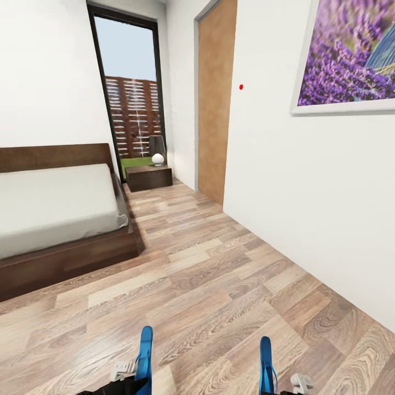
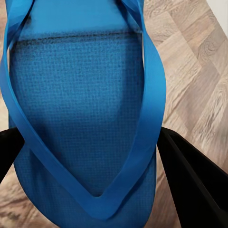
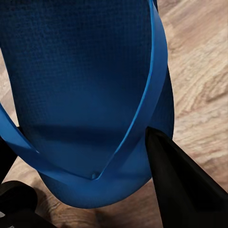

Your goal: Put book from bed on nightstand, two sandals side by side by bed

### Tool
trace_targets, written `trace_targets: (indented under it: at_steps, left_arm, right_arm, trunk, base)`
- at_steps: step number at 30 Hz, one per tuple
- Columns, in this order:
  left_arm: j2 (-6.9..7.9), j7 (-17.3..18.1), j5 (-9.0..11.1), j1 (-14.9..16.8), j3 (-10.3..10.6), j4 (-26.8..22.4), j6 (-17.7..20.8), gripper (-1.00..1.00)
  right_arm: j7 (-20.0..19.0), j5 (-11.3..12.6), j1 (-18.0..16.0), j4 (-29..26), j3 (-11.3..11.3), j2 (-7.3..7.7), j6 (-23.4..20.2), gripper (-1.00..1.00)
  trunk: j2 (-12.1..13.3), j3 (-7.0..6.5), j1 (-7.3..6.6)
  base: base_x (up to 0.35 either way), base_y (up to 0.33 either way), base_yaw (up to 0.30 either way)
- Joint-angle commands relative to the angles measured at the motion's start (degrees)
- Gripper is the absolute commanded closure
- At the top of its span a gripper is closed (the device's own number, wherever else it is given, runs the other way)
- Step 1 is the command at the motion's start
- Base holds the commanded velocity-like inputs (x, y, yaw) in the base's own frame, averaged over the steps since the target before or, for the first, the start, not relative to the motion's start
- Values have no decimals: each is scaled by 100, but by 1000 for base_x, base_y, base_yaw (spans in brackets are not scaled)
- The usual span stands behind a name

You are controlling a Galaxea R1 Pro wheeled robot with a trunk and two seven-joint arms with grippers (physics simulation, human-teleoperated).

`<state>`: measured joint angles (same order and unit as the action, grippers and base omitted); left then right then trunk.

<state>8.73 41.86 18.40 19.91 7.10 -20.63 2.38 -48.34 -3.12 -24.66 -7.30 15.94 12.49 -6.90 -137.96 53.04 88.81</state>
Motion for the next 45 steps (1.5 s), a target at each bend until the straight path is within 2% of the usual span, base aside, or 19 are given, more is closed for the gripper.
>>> trace_targets:
  at_steps: [1, 14, 34, 45]
  left_arm:
    - [6, 7, 59, 3, 37, -3, 25, 100]
    - [6, 7, 59, 2, 37, -3, 25, 100]
    - [6, 7, 59, 3, 37, -3, 25, 100]
    - [6, 7, 59, 4, 37, -3, 25, 100]
  right_arm:
    - [-26, -31, -1, -8, 49, -1, -53, 100]
    - [-26, -31, 1, -8, 49, -6, -52, 100]
    - [-26, -30, -2, -8, 49, -2, -49, 100]
    - [-41, -21, 0, -8, 49, -1, -49, 100]
  trunk:
    - [-2, 6, -1]
    - [-2, 12, -1]
    - [-2, 184, -1]
    - [-2, 206, -1]
  base:
    - [0, 0, 12]
    - [0, 0, 2]
    - [0, 0, 0]
    - [0, 0, 0]
